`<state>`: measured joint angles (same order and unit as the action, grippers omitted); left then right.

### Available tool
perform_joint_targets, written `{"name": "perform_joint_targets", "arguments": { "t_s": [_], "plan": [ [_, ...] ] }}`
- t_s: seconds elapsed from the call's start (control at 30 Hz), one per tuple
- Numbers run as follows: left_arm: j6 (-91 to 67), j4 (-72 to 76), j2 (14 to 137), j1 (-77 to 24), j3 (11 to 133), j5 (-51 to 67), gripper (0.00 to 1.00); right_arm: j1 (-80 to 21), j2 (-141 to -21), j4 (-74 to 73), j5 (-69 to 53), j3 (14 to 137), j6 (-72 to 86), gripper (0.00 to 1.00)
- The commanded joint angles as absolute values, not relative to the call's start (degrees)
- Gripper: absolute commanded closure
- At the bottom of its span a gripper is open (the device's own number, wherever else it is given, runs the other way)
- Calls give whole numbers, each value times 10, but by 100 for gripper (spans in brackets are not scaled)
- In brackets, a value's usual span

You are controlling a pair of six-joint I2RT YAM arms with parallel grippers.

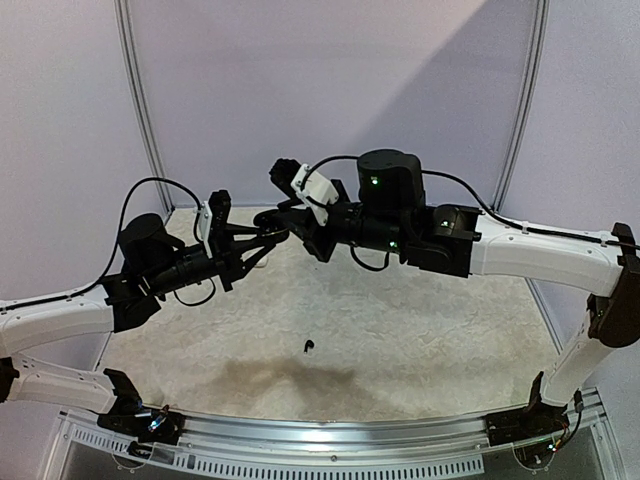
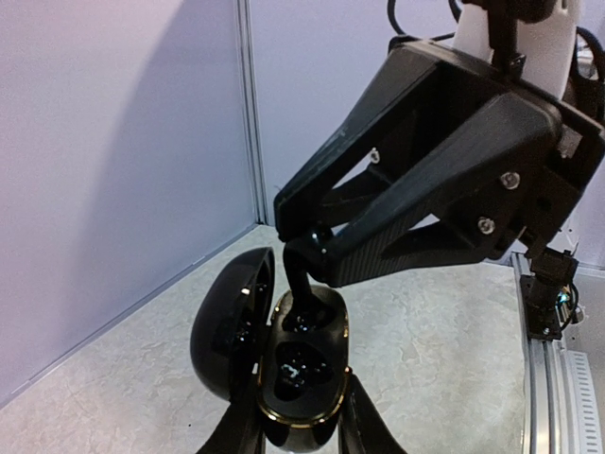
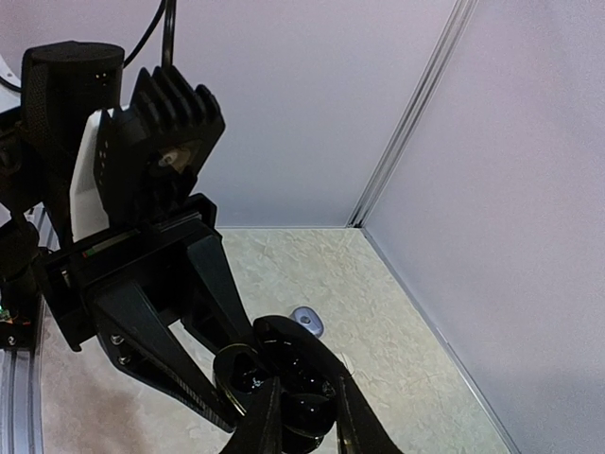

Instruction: Insert the wireless bluetooth earbuds into the charging case

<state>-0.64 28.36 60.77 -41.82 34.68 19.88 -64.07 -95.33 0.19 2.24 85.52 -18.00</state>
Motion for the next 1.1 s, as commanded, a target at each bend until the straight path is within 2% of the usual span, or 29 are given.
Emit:
{"name": "perform_joint_targets", "arguments": {
  "t_s": [0.0,0.37,0.5,0.73,1.07],
  "plan": [
    [-1,309,602,-416,348,203,100,-642,-966,-38,20,851,-173,80],
    [13,308,602,-417,349,205,100,-642,-976,-45,24,868,-176,79],
    [11,307,602,-417,349,205,100,-642,-981,-53,31,875,-174,74],
    [2,307,601,-417,345,206,100,-643,-983,-58,54,883,-156,72],
    [-54,271,597,-415,345,169,100,-642,-963,-68,-15,918,-115,56]
  ]
}}
